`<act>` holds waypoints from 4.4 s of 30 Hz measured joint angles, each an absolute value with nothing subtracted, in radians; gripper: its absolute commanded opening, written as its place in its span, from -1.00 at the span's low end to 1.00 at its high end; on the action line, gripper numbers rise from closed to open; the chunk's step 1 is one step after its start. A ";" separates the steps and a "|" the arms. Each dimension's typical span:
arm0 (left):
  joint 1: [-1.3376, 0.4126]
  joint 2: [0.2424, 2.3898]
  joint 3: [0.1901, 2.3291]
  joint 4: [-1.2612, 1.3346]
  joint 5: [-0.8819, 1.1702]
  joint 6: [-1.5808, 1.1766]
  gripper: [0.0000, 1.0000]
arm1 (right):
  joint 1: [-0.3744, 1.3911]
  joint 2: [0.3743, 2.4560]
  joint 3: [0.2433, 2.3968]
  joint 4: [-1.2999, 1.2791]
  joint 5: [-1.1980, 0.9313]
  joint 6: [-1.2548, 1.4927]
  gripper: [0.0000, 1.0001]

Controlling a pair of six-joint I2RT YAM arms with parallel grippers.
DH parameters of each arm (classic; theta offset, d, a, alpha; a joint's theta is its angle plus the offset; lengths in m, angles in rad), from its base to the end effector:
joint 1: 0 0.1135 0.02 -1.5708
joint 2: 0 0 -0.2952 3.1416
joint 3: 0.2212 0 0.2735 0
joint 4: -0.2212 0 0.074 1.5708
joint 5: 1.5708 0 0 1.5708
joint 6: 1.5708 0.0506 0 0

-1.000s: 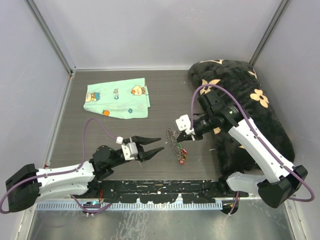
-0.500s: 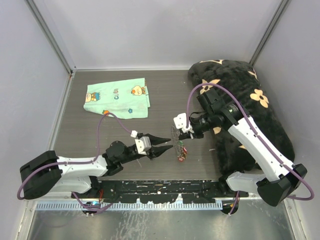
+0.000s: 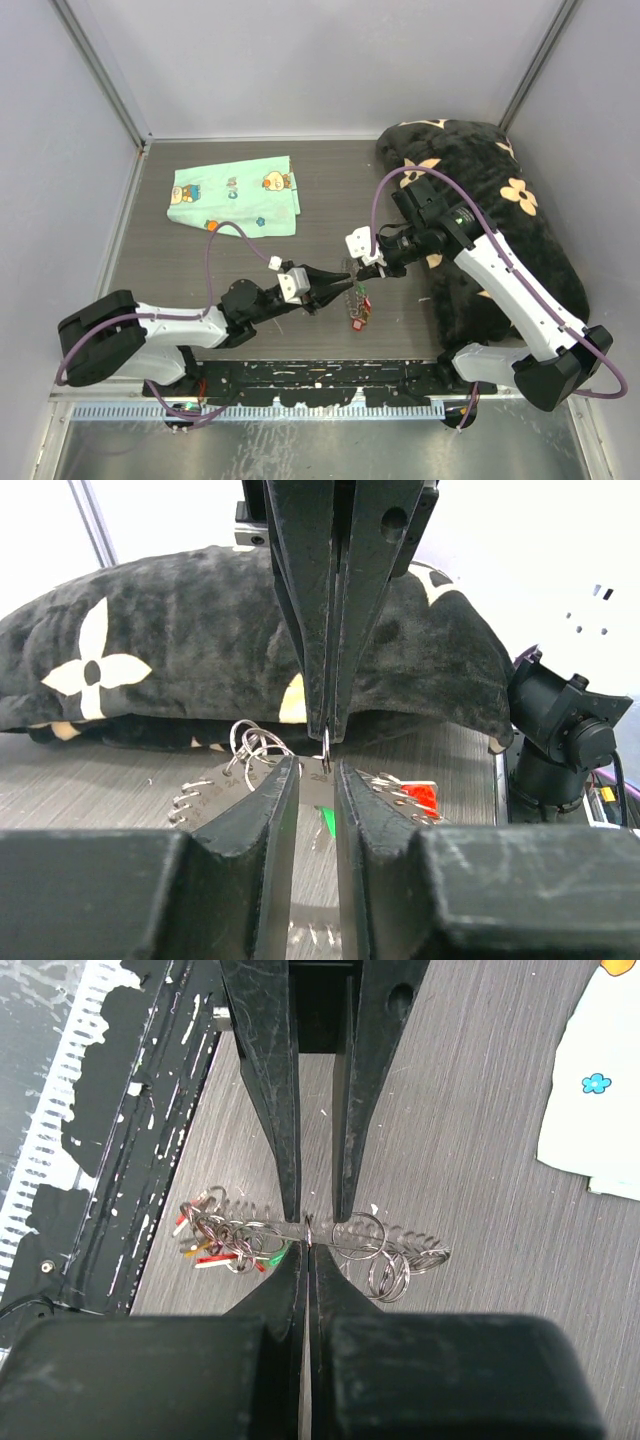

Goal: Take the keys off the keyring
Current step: Remove the key from the keyring.

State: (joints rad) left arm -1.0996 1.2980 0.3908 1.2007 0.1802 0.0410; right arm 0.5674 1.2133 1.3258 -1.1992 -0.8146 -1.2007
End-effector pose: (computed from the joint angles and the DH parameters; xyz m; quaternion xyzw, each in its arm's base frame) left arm 0.1147 -0.2452 0.2603 0.3813 0.4607 -0.4501 0.6631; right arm 0.1706 0.1523 0.3834 -0.7495 0.4918 0.2969 0.3289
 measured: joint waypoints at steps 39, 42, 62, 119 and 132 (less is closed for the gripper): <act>-1.100 1.335 0.357 1.263 0.179 0.043 -1.00 | 0.500 1.219 1.316 -1.180 -0.934 -1.154 0.15; -1.100 1.305 0.345 1.261 0.179 0.047 -1.00 | 0.435 1.209 1.259 -1.139 -1.002 -1.116 0.17; -1.100 1.110 0.331 1.102 0.224 0.095 -1.00 | 0.286 1.116 0.858 -0.633 -1.302 -0.679 -0.19; -1.100 1.144 0.344 1.087 0.297 0.084 -1.00 | 0.368 1.106 0.694 -0.155 -1.461 -0.230 -0.25; -1.100 1.144 0.344 1.088 0.303 0.070 -1.00 | 0.379 1.106 0.691 -0.157 -1.501 -0.236 -0.57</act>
State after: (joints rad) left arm -1.1004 1.1442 0.3439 1.0878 0.3031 0.0700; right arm 0.3786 1.1065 0.6910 -0.1570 -1.5013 -0.2363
